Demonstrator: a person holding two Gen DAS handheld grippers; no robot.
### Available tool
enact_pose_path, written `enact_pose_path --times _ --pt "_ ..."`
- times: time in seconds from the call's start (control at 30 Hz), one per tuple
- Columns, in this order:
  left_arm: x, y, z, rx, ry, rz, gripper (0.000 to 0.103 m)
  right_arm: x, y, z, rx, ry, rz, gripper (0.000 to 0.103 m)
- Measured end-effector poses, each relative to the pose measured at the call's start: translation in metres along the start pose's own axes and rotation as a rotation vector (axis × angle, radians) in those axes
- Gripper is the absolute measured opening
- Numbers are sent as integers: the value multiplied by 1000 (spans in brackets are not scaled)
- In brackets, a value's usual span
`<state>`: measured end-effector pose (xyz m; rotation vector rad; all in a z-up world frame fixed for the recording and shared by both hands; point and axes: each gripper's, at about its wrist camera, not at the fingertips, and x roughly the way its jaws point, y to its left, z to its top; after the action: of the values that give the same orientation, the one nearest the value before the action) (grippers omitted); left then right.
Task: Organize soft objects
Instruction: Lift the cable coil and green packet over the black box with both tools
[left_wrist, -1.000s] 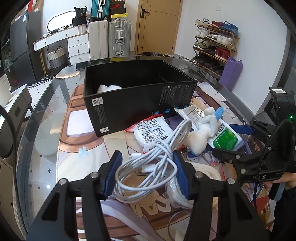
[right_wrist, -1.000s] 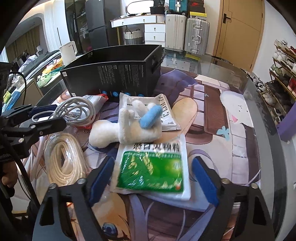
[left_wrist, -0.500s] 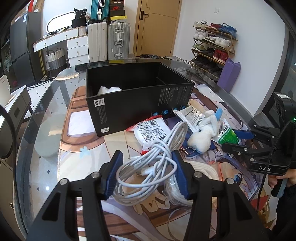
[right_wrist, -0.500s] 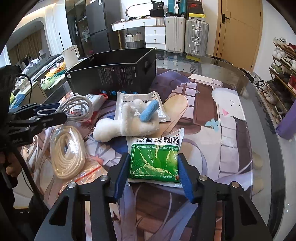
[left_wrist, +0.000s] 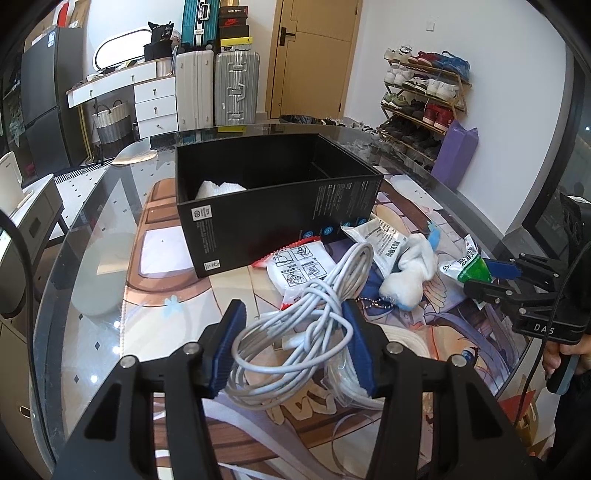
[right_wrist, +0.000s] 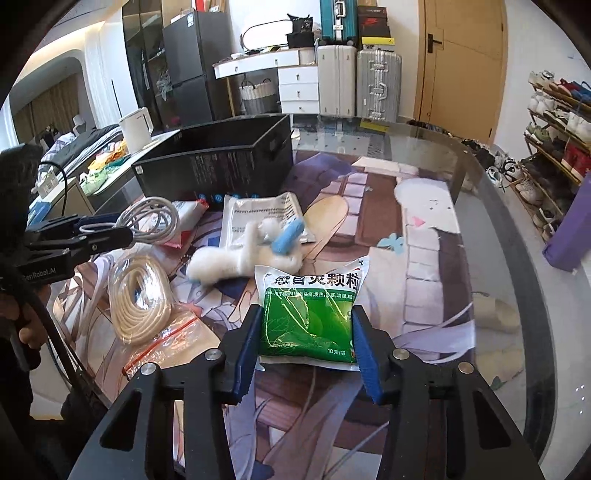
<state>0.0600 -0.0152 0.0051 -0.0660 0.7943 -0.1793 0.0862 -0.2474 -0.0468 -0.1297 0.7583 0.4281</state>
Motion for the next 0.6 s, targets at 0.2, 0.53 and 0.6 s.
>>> enact_pose_path --times 0.2,0.53,0.6 --pt "-10 0 3 -2 -25 3 52 -16 1 5 3 -46 -4 47" --pt "-28 4 11 -12 -75 20 52 -35 10 19 -6 -115 9 47" --pt "-31 6 12 -14 -83 25 52 -37 14 22 -10 -128 19 47"
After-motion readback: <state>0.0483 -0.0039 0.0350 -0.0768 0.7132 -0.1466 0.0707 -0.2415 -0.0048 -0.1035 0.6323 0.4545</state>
